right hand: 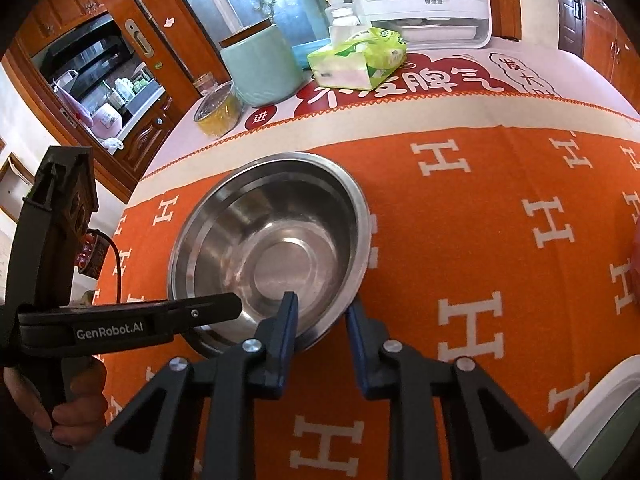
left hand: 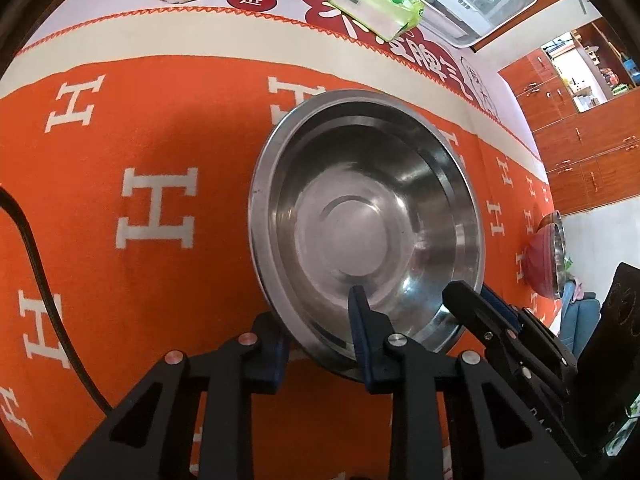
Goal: Organize plates and bowls
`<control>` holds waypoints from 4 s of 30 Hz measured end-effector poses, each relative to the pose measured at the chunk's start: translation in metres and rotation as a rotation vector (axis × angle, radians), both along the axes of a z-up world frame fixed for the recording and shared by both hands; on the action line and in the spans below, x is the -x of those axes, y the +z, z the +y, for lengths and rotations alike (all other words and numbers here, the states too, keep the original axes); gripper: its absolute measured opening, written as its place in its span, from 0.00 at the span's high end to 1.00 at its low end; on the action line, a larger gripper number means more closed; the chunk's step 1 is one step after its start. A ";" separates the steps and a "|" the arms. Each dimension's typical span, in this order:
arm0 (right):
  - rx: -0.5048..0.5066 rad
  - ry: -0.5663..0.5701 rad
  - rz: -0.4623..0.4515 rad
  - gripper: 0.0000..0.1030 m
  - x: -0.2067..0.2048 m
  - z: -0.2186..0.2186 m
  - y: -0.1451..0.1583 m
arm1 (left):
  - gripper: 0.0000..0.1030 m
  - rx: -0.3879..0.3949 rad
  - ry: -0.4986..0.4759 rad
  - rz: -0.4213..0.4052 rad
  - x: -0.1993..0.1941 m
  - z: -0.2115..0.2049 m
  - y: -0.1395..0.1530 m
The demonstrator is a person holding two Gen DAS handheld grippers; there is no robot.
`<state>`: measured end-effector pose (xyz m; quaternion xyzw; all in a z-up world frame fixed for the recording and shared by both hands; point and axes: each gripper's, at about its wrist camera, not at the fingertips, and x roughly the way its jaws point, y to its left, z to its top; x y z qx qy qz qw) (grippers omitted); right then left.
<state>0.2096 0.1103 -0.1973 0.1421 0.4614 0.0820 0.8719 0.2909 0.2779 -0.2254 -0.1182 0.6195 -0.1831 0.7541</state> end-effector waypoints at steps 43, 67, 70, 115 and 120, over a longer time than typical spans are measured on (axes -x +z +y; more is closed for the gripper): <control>0.017 -0.077 -0.083 0.84 0.129 -0.041 0.040 | 0.75 -0.003 -0.172 -0.140 0.138 -0.049 0.063; 0.008 -0.126 0.110 0.85 0.187 -0.062 -0.014 | 0.73 -0.046 -0.278 0.024 0.201 -0.079 0.018; 0.003 -0.127 0.118 0.85 0.187 -0.062 -0.016 | 0.72 -0.067 -0.295 0.032 0.200 -0.080 0.018; 0.032 -0.140 -0.120 0.63 0.224 -0.192 0.054 | 0.25 -0.002 -0.184 -0.295 0.199 -0.158 0.132; 0.037 -0.120 -0.128 0.63 0.220 -0.226 0.058 | 0.25 0.012 -0.205 -0.314 0.204 -0.199 0.137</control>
